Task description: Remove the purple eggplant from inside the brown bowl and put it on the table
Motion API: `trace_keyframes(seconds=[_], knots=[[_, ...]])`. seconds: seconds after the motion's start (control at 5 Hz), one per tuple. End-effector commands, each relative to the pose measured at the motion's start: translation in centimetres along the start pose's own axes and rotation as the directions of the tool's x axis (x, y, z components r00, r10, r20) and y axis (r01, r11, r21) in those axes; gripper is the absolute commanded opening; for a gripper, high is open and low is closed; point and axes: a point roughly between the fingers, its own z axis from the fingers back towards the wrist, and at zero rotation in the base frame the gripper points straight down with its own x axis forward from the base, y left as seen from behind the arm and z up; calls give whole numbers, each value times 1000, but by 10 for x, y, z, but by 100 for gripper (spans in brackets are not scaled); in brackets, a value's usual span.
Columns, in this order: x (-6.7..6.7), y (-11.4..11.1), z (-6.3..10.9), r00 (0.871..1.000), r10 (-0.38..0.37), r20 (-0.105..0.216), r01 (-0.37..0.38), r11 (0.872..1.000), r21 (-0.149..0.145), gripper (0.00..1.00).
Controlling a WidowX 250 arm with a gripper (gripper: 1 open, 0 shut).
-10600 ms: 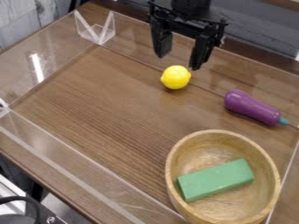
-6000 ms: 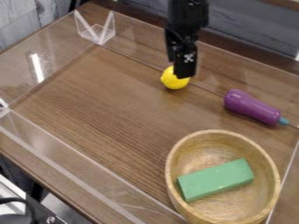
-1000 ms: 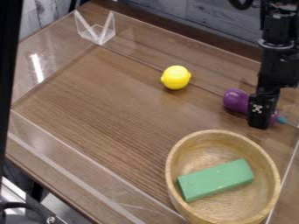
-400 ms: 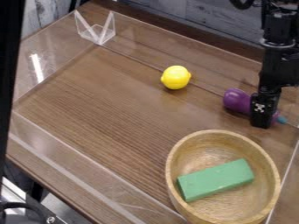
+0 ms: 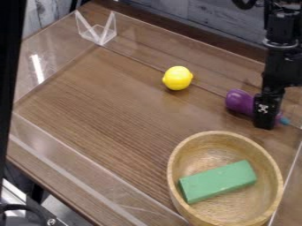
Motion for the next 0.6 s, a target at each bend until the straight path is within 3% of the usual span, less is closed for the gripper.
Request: trace_keyframes(seconds=[0.0, 0.4], knots=[[-12, 18, -8, 999, 42, 13, -43, 998, 42, 100], [-14, 19, -11, 998, 56, 16, -57, 998, 39, 100]])
